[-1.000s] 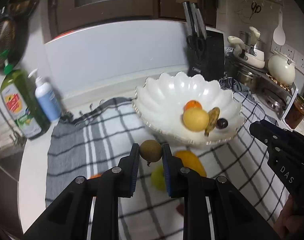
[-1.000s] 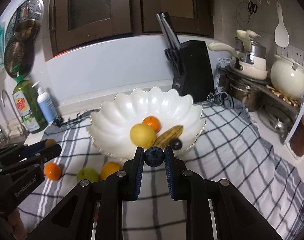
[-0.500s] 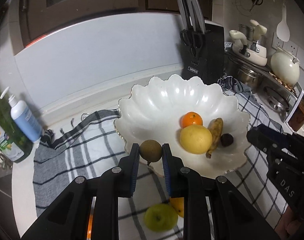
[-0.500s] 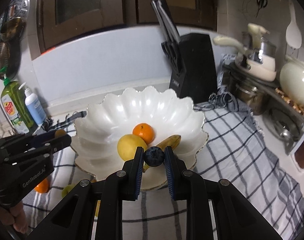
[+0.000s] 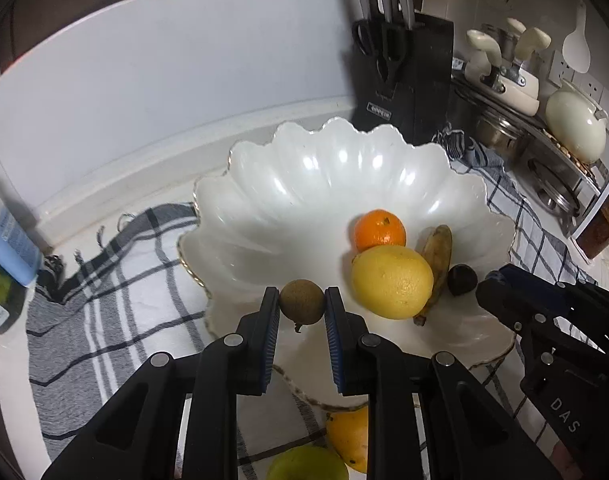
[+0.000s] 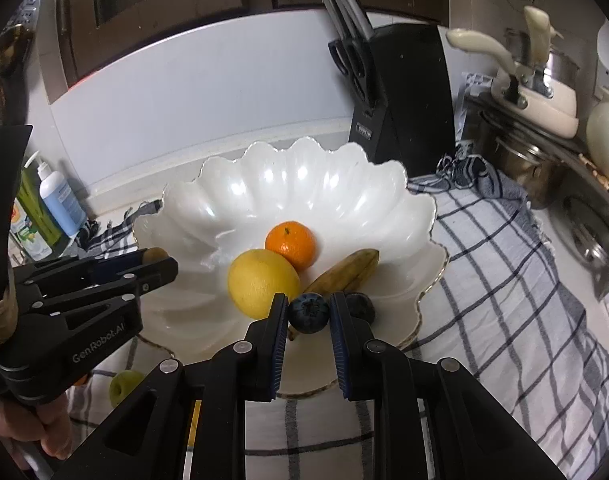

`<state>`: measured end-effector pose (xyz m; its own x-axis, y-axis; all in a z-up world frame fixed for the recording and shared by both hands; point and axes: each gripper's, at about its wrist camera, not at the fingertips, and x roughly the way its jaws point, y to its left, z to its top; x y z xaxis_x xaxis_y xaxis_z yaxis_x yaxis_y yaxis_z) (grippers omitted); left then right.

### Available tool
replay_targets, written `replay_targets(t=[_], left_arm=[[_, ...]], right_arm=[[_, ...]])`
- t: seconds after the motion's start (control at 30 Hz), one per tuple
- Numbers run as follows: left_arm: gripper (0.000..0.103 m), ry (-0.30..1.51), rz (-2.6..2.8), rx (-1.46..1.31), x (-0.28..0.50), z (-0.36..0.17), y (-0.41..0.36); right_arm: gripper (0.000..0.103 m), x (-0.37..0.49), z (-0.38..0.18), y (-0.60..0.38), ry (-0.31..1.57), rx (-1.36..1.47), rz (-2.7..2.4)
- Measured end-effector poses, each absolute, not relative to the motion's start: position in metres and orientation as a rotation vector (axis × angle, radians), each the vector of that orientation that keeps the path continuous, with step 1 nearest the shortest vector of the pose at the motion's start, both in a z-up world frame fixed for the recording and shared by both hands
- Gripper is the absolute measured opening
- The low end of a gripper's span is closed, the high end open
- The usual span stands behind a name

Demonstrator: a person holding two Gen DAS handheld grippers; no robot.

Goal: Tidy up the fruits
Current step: 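Carry the blueberry and small brown fruit into the white bowl and open both tools, then withdraw both tools from the bowl toward the green apple and mango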

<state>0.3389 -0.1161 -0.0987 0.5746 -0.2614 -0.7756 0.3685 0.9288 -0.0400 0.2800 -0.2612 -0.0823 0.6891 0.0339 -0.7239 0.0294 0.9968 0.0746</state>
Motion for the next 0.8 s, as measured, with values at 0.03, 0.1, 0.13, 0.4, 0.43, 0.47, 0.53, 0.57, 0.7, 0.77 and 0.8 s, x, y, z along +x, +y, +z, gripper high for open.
replay_targets(t=[0.03, 0.1, 0.13, 0.4, 0.43, 0.47, 0.53, 0.57, 0.7, 0.77, 0.8], left_arm=[[0.024, 0.891, -0.375, 0.128, 0.340, -0.100, -0.116], [0.024, 0.900, -0.379, 0.110, 0.342, -0.101, -0.115], [0.027, 0.899, -0.376, 0.114, 0.342, -0.101, -0.115], [0.054, 0.870, -0.328, 0.136, 0.335, -0.094, -0.108], [0.060, 0.864, -0.319, 0.139, 0.334, -0.092, -0.107], [0.066, 0.860, -0.316, 0.140, 0.332, -0.091, -0.105], [0.067, 0.850, -0.310, 0.142, 0.329, -0.088, -0.102], [0.067, 0.850, -0.305, 0.147, 0.328, -0.087, -0.101], [0.067, 0.847, -0.287, 0.153, 0.322, -0.083, -0.096], [0.070, 0.845, -0.278, 0.152, 0.319, -0.081, -0.093], [0.070, 0.839, -0.274, 0.151, 0.315, -0.078, -0.090]], right_arm=[[0.023, 0.281, -0.084, -0.262, 0.816, 0.085, 0.006], [0.023, 0.283, -0.086, -0.262, 0.825, 0.086, 0.010], [0.023, 0.283, -0.086, -0.261, 0.825, 0.082, 0.009], [0.055, 0.279, -0.078, -0.262, 0.790, 0.057, -0.042], [0.064, 0.278, -0.077, -0.263, 0.785, 0.059, -0.052], [0.072, 0.277, -0.075, -0.263, 0.780, 0.057, -0.062], [0.079, 0.273, -0.072, -0.262, 0.766, 0.047, -0.080], [0.082, 0.272, -0.071, -0.262, 0.761, 0.042, -0.089], [0.085, 0.267, -0.066, -0.261, 0.754, 0.029, -0.112], [0.085, 0.264, -0.063, -0.260, 0.753, 0.023, -0.121], [0.085, 0.262, -0.062, -0.259, 0.751, 0.020, -0.125]])
